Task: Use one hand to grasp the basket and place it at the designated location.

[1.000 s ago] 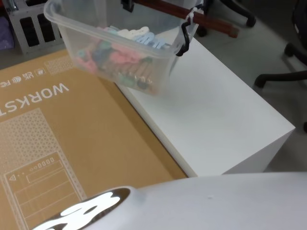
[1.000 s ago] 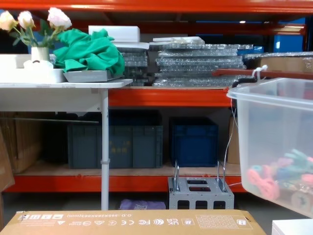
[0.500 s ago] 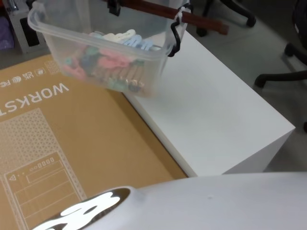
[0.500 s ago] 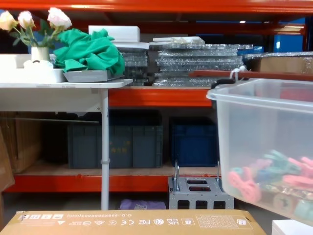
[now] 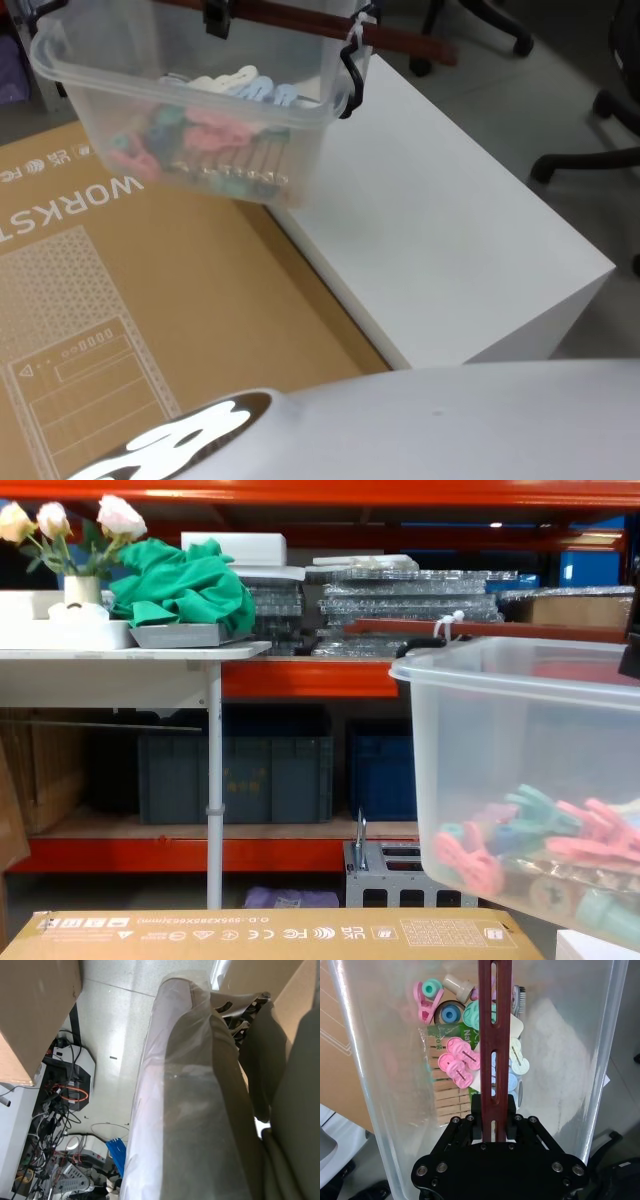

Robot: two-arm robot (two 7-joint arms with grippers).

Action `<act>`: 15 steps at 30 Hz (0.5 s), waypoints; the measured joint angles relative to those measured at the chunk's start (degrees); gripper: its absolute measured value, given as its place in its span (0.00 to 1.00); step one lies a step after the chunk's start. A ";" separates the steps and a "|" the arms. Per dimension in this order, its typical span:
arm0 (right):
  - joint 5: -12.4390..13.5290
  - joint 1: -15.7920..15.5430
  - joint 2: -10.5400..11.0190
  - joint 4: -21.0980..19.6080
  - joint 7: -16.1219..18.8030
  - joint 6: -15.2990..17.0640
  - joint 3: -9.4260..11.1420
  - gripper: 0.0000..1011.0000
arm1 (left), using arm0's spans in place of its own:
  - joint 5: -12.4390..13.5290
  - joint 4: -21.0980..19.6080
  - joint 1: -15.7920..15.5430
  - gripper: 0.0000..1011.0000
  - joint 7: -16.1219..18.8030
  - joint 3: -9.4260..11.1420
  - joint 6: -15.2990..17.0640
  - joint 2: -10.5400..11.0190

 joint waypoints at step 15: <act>2.13 1.36 -1.89 -1.36 -0.66 -3.20 -1.82 0.23 | 0.00 0.00 0.00 0.00 0.00 0.00 0.00 0.00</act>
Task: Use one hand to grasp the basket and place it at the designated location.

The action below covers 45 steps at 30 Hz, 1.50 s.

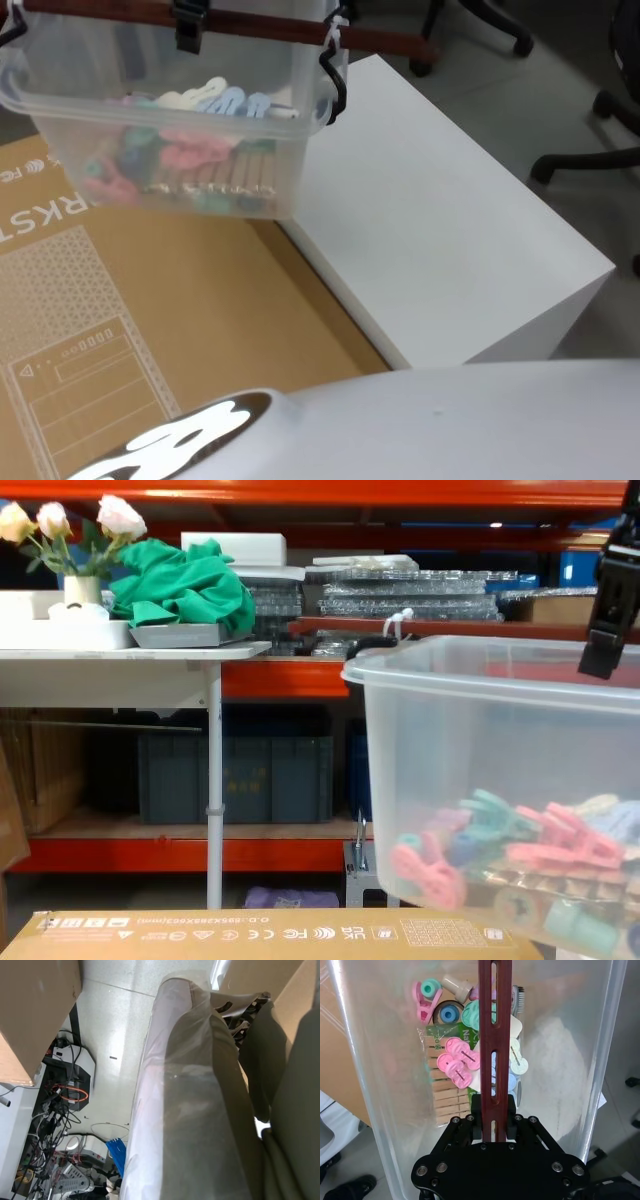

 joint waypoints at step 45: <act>6.19 4.09 -3.52 -6.30 -0.77 -6.47 -5.70 0.23 | 0.00 0.00 0.00 0.00 0.00 0.00 0.00 0.00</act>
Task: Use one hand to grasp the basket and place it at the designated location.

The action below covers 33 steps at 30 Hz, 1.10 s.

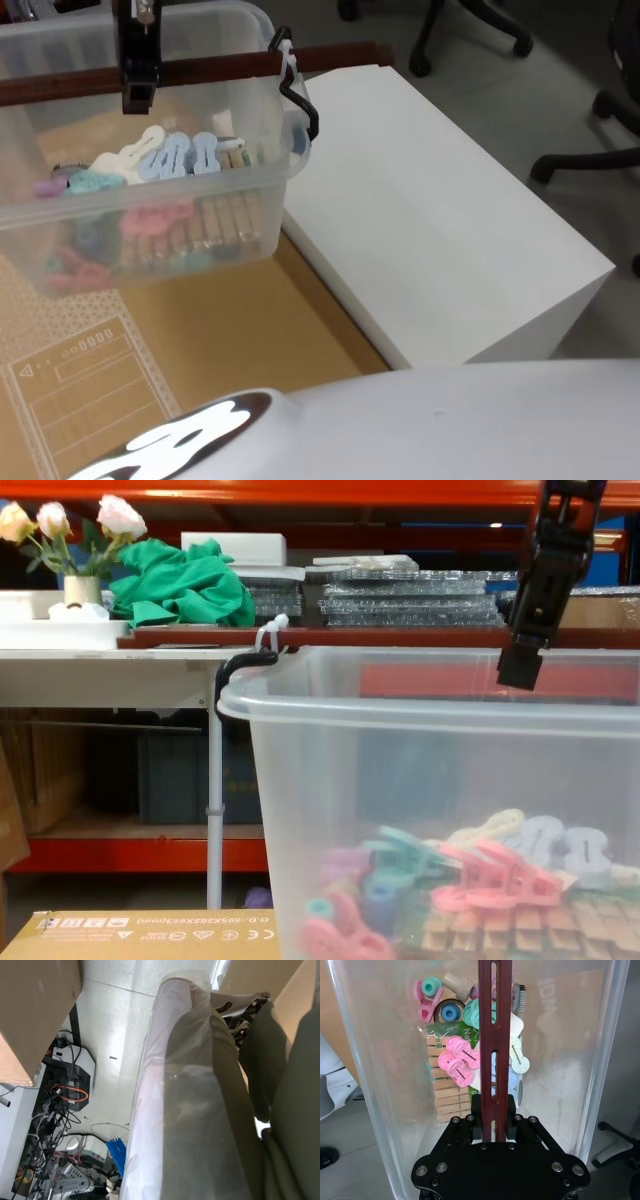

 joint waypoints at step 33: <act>2.57 2.09 -2.30 -4.73 -1.75 -5.58 -5.01 0.23 | 0.00 0.00 0.00 0.00 0.00 0.00 0.00 0.00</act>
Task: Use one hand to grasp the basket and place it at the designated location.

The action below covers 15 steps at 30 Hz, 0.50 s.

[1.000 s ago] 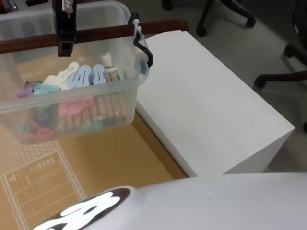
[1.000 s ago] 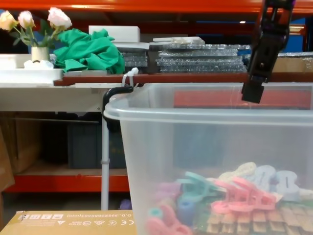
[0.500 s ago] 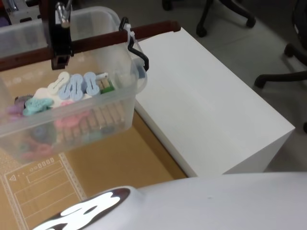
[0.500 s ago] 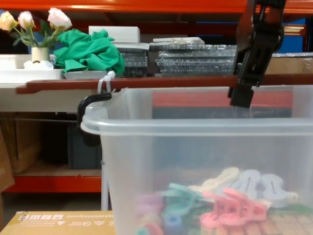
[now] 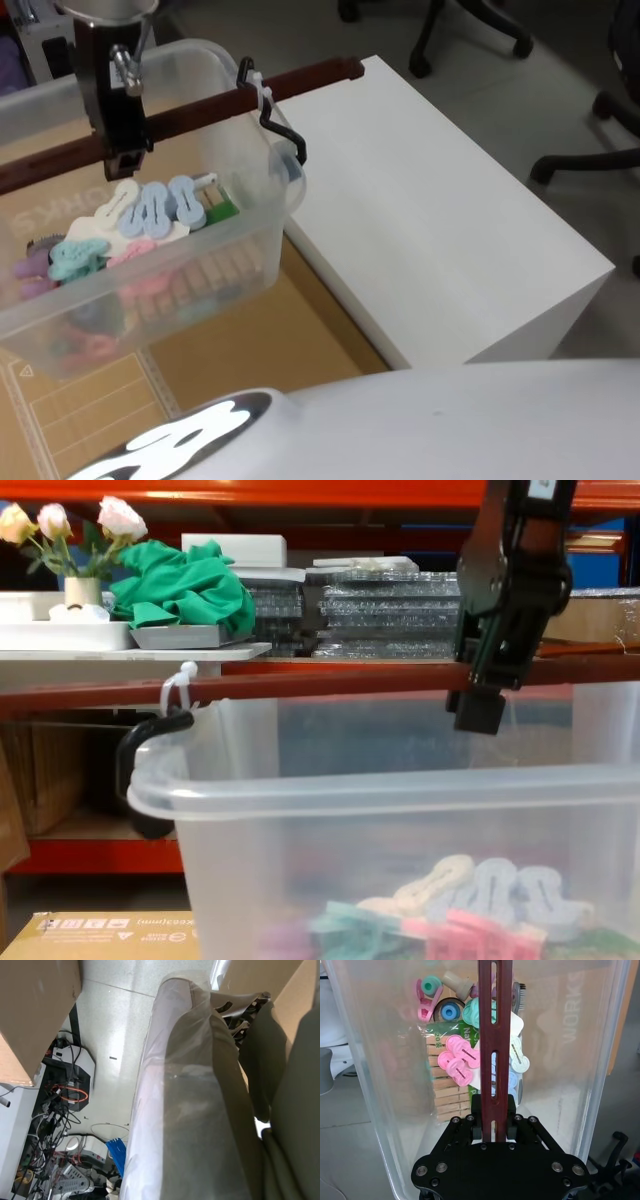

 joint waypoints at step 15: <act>-1.40 0.18 0.51 -2.09 -3.52 0.90 -1.51 0.23 | 0.00 0.00 0.00 0.00 0.00 0.00 0.00 0.00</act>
